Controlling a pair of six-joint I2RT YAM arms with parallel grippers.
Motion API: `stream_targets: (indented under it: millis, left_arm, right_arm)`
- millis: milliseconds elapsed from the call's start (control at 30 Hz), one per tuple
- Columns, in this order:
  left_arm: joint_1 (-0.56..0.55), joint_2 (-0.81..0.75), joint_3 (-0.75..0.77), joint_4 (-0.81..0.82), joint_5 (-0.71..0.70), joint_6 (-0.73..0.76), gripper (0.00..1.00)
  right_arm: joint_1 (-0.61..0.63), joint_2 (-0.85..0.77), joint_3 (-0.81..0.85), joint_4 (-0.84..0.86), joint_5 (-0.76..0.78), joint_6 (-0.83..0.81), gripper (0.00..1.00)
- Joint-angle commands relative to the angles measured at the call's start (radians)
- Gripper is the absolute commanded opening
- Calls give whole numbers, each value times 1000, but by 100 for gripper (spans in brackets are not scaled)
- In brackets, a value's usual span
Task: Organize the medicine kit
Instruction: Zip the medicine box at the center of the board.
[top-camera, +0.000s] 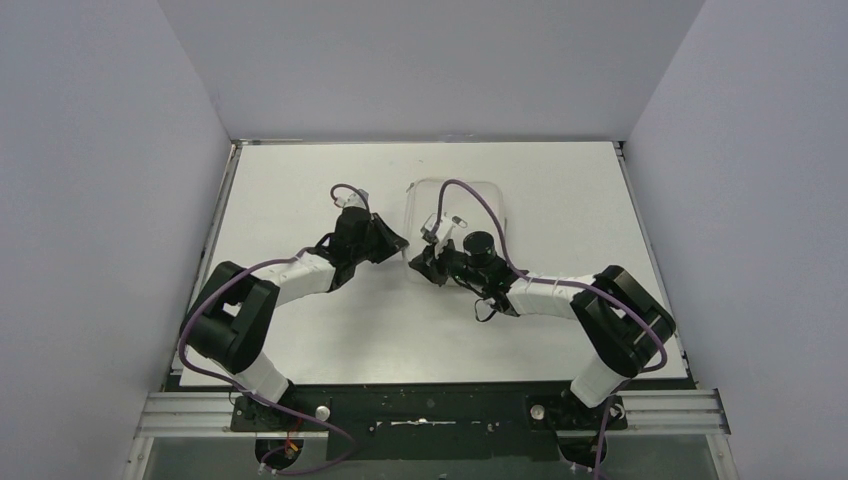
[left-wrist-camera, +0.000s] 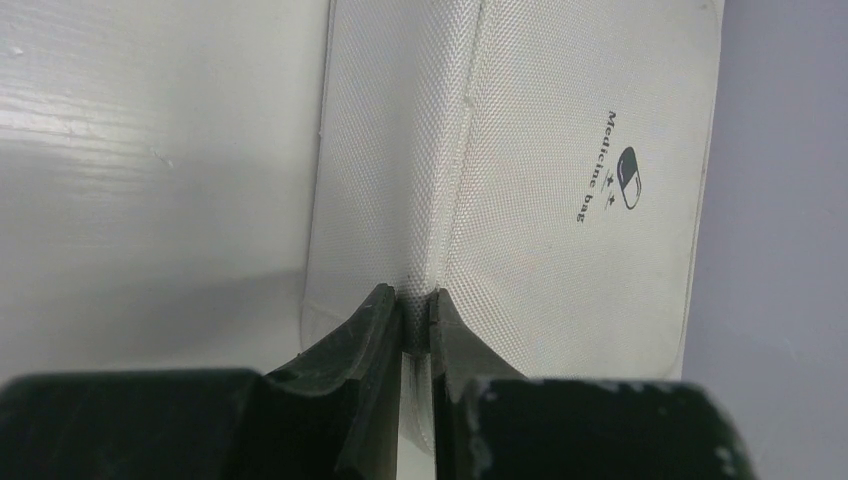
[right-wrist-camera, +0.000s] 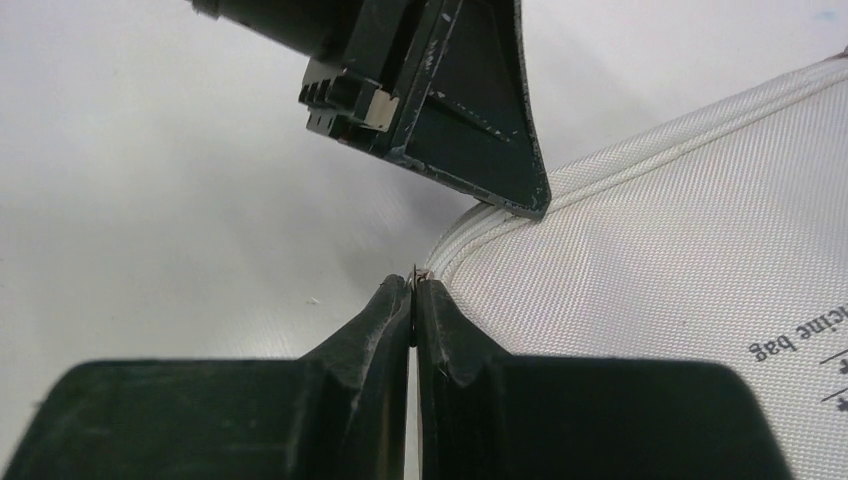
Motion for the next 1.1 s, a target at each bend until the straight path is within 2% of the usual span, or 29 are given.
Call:
stream_targets:
  millis: [0, 133, 300, 367, 533, 800, 933, 1067]
  left_arm:
    - [67, -8, 16, 8, -66, 96, 0]
    - [92, 0, -3, 40, -46, 111, 0]
    - [125, 15, -18, 76, 8, 126, 0]
    - [134, 26, -8, 62, 22, 158, 0]
    - [153, 25, -23, 61, 38, 174, 0]
    - [172, 16, -37, 84, 58, 170, 0]
    - [176, 22, -20, 57, 56, 199, 0]
    - [180, 25, -16, 54, 61, 204, 0]
  right_arm:
    - [13, -19, 7, -171, -30, -243, 0]
    - [50, -58, 72, -365, -22, -508, 0]
    - [57, -27, 164, -616, 48, -692, 0]
    - [59, -17, 152, -658, 77, -742, 0]
    - [124, -86, 78, -648, 139, -819, 0]
    - [168, -29, 169, -875, 239, -923, 0]
    - [169, -24, 179, -919, 298, -903, 0]
    - [158, -103, 103, -846, 343, -812, 0]
